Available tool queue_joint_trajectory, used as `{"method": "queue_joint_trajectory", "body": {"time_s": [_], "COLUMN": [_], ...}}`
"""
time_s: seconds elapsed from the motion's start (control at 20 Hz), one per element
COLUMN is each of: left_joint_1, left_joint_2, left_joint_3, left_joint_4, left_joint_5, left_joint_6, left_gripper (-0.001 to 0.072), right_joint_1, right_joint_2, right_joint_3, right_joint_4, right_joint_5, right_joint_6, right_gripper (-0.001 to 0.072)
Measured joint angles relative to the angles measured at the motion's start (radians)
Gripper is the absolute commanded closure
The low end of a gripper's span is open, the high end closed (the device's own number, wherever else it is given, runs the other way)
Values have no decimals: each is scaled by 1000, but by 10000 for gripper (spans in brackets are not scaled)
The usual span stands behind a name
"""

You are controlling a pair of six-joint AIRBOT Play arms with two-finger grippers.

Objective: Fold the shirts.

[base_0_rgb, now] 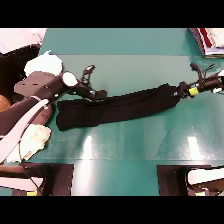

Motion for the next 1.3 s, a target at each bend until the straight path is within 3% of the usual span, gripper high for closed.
{"method": "queue_joint_trajectory", "body": {"time_s": [0.4, 0.7, 1.0, 1.3], "left_joint_1": [-141, -179, -151, 30], "left_joint_2": [-269, -344, -325, -111], "left_joint_3": [299, 365, 402, 423], "left_joint_4": [-8, -5, 23, 179], "left_joint_5": [-14, -38, -80, -188], "left_joint_6": [-21, -30, -31, -31], "left_gripper": [685, 684, 684, 684], "right_joint_1": [161, 326, 449, 617], "right_joint_2": [202, 230, 234, 215], "right_joint_3": [177, 289, 336, 343], "right_joint_4": [10, 10, 10, 30], "right_joint_5": [24, 29, 9, -58], "right_joint_6": [43, 63, 65, 63], "right_gripper": [697, 697, 697, 696]}}
